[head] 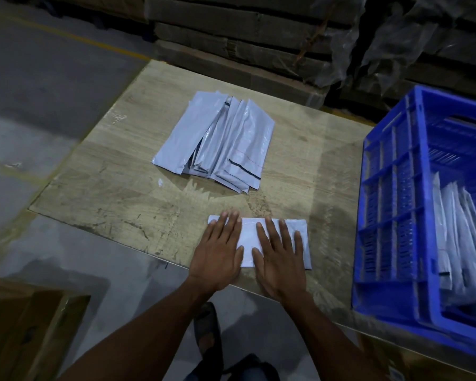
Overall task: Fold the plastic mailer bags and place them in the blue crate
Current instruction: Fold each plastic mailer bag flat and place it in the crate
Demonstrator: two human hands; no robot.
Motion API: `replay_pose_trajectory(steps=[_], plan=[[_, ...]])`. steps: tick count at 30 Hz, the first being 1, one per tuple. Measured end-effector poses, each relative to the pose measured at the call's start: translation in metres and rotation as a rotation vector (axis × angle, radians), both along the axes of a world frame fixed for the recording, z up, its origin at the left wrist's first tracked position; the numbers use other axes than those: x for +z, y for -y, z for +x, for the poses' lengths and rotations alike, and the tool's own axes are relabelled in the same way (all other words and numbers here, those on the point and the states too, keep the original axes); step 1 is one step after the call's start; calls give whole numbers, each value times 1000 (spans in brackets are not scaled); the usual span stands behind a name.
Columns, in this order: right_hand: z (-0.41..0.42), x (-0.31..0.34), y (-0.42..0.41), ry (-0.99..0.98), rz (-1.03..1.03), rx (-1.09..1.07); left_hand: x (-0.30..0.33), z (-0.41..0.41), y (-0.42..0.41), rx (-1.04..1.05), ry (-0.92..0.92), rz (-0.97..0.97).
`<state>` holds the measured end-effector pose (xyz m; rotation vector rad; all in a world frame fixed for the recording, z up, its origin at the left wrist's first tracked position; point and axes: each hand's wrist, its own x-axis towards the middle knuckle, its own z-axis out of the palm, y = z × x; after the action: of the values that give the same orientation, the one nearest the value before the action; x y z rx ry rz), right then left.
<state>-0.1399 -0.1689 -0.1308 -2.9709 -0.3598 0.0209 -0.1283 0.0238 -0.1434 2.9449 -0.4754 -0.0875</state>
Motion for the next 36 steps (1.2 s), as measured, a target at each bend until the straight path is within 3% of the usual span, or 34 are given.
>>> replay_pose_trajectory(steps=[7,12,25,30,36], plan=[[-7,-1,-9,-35,-43,-117,6,-7,-11,68,-26,20],[-6,6,-29,-30,-38,102,5,-9,-13,60,3,13],[2,7,22,-162,-17,-201,6,-7,-14,37,-19,57],[9,6,-1,-124,-11,139,2,-8,-15,34,-13,60],[17,6,45,-184,-60,19,1,-7,-13,44,-6,59]])
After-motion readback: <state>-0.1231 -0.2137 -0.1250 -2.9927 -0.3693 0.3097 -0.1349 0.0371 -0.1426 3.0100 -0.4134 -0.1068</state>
